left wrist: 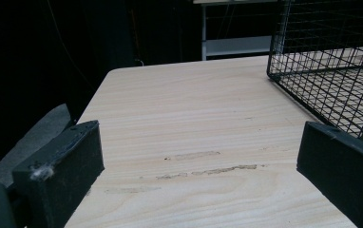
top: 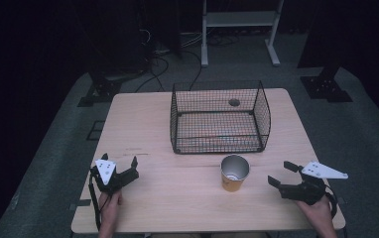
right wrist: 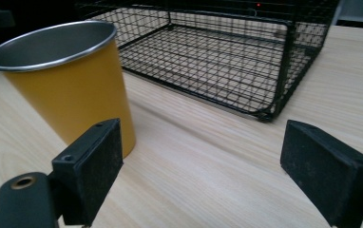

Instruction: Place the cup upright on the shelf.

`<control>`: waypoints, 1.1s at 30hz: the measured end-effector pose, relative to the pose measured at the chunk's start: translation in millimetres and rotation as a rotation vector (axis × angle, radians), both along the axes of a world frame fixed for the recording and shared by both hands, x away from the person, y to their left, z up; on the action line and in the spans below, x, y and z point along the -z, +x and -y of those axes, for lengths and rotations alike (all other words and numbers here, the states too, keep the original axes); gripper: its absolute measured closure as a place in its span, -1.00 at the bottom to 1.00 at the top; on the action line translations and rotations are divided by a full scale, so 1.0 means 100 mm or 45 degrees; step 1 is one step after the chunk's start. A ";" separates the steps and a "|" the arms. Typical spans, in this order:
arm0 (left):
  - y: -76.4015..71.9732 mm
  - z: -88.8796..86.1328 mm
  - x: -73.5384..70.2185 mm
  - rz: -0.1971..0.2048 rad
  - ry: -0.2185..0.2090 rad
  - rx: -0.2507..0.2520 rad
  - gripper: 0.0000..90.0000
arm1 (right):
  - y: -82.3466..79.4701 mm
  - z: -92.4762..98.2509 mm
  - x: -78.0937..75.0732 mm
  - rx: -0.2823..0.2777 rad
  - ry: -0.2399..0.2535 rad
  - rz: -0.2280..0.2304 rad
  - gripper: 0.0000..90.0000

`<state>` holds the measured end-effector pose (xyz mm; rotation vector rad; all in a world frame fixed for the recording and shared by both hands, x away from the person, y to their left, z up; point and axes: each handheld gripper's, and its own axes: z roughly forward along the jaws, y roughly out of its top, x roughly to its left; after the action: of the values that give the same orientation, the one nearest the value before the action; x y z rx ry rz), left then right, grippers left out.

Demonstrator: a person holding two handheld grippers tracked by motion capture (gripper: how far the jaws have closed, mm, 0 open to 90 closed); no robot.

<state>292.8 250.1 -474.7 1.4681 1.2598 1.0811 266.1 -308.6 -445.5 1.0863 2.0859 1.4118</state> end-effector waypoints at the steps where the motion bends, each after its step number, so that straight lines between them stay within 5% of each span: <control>1: 0.00 0.00 0.00 0.000 0.000 0.000 -0.98 | 0.00 0.00 0.00 0.000 0.000 0.000 -0.70; 33: 0.00 0.00 0.00 0.004 -0.006 0.004 -0.98 | -0.16 -0.56 -0.09 -0.223 -0.127 -0.005 -0.81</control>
<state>292.5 250.5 -474.6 1.4636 1.2566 1.0769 249.9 -252.4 -436.3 0.8862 2.2749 1.3675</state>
